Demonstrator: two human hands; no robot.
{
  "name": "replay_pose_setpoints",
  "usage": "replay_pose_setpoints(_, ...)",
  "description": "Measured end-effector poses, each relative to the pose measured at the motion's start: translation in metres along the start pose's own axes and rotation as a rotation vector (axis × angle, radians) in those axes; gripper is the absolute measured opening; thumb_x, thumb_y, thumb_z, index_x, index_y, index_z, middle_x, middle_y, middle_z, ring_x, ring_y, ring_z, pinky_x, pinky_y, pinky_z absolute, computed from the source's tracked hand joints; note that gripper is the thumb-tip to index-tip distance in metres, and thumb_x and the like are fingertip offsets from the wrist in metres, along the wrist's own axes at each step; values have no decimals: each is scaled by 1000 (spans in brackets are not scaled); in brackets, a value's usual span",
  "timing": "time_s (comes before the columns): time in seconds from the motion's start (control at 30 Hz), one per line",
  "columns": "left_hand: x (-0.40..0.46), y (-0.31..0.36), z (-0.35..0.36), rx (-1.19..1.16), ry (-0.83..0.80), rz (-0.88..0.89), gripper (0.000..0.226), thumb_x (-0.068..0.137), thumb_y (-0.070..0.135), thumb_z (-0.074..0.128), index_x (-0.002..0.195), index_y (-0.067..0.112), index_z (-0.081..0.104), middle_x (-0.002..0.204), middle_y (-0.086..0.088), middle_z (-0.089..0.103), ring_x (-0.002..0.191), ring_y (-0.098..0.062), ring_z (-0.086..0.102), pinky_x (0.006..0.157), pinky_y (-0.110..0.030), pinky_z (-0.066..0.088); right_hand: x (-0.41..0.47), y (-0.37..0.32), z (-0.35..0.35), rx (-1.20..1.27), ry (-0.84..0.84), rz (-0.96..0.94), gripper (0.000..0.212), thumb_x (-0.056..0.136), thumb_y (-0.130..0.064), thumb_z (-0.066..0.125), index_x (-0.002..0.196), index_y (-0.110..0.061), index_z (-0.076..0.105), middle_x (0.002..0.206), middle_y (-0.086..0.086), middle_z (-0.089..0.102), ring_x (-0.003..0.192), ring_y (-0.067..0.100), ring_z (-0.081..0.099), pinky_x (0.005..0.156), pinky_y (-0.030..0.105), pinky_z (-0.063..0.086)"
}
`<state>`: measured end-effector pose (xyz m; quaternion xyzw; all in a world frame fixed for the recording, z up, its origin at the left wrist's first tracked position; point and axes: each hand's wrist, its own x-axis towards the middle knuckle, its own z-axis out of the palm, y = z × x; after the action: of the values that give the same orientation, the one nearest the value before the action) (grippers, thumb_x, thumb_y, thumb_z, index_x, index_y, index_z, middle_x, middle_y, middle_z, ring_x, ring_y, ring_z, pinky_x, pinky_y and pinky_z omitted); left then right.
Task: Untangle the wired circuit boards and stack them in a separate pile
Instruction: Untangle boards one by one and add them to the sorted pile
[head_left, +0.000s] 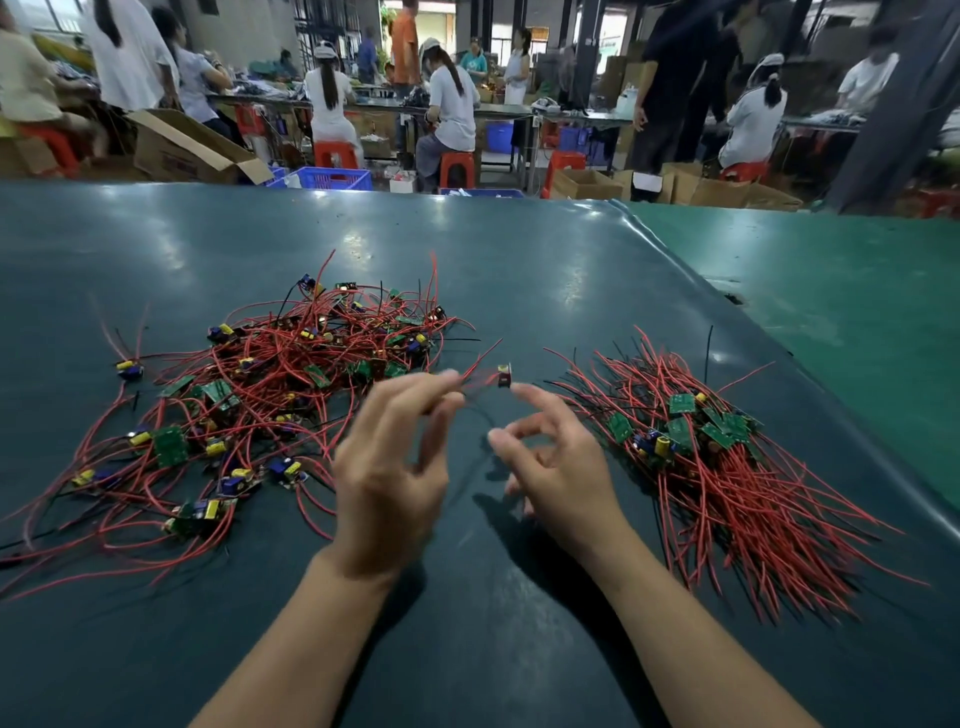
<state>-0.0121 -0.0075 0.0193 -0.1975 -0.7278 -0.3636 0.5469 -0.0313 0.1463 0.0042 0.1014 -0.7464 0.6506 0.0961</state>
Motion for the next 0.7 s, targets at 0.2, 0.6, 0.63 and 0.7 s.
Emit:
replay_pose_setpoints(0.2, -5, 6, 9, -78, -112, -5, 20, 81, -10, 72, 100, -3, 70, 96, -10, 68, 91, -12, 64, 86, -20, 50, 5, 3, -7, -156, 298, -58, 21, 81, -19, 79, 84, -25, 59, 67, -3, 58, 53, 21, 54, 53, 37, 50)
replay_pose_setpoints(0.6, -7, 1, 12, -208, -47, -283, 15, 95, 25, 58, 92, 11, 61, 85, 1, 61, 73, -11, 61, 66, -24, 50, 8, -6, -11, 225, 318, 79, 12, 93, -6, 64, 82, -12, 65, 75, 7, 69, 62, 13, 67, 44, 25, 52)
replay_pose_setpoints(0.63, -8, 0, 12, -203, -91, -327, 23, 96, 31, 56, 83, 12, 61, 76, 4, 61, 65, -9, 59, 60, -23, 48, 7, -10, -12, 339, 303, 106, 11, 92, -5, 64, 83, -11, 65, 73, 5, 68, 60, 14, 68, 43, 24, 51)
replay_pose_setpoints(0.7, -12, 1, 13, -243, -310, -475, 38, 97, 40, 54, 73, 14, 64, 60, 5, 62, 51, -5, 57, 51, -20, 45, 6, -16, -12, 524, 249, 164, 11, 90, -5, 65, 81, -12, 64, 71, 2, 69, 58, 15, 68, 42, 22, 49)
